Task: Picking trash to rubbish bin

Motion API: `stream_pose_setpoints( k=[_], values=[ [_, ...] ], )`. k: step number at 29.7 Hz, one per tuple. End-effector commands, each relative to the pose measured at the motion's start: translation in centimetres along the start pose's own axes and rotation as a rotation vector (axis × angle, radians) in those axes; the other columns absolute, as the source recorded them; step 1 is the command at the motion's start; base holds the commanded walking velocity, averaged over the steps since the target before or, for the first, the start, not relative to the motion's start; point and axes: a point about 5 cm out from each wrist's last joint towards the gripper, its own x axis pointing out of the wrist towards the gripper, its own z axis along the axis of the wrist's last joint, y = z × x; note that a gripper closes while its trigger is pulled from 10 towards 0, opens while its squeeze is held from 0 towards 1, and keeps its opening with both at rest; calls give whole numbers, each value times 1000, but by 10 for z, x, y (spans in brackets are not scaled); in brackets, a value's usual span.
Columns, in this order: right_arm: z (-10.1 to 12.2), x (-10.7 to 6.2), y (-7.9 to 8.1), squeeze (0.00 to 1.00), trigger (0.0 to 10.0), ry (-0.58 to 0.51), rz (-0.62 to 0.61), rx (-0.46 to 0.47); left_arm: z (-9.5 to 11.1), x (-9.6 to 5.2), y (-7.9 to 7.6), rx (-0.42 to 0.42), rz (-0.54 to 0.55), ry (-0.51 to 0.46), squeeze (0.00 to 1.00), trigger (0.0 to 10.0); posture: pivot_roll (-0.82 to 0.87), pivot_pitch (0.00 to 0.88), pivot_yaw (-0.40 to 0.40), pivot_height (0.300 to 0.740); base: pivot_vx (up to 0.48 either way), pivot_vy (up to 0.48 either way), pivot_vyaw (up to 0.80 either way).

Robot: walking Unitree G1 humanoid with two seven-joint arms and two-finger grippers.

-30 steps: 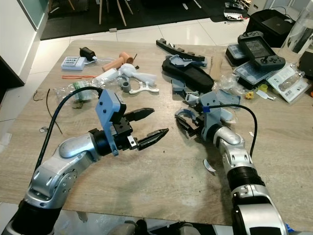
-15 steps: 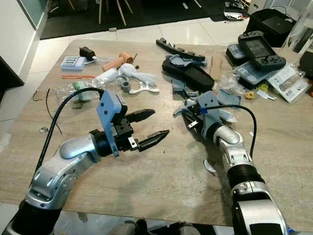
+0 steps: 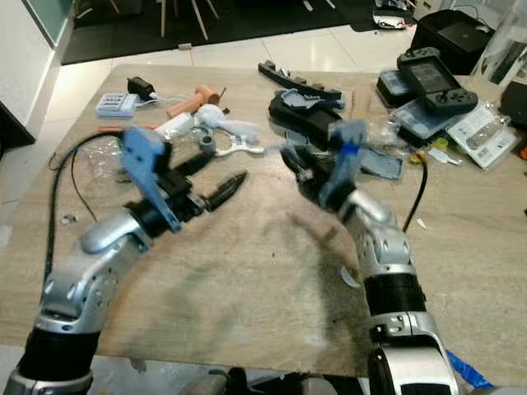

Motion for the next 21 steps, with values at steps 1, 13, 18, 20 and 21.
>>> stream_pose_setpoints(
  k=[1, 13, 18, 20, 21],
  values=[
    [1, -2, 4, 0, 0, -3, -2, 44, -5, -4, 6, 15, 28, 24, 0, 10000, 7, 150, 44, 740, 0, 0, 0],
    [5, -35, -1, 0, 10000, -56, -384, -210, -15, -19, 40, 61, 472, 58, 0, 10000, -22, 139, 31, 740, 0, 0, 0],
    [1, -62, -10, 0, 10000, -27, -559, -335, -23, -27, 45, 100, 561, 85, 0, 10000, -36, 132, 37, 740, 0, 0, 0],
    [0, -64, -10, 0, 10000, -6, -565, -377, -24, -27, 44, 97, 566, 86, 0, 10000, -36, 132, 37, 740, 0, 0, 0],
    [-4, -69, -13, 0, 10000, 33, -586, -433, -25, -26, 43, 94, 568, 90, 0, 10000, -35, 127, 32, 740, 0, 0, 0]
  ],
)
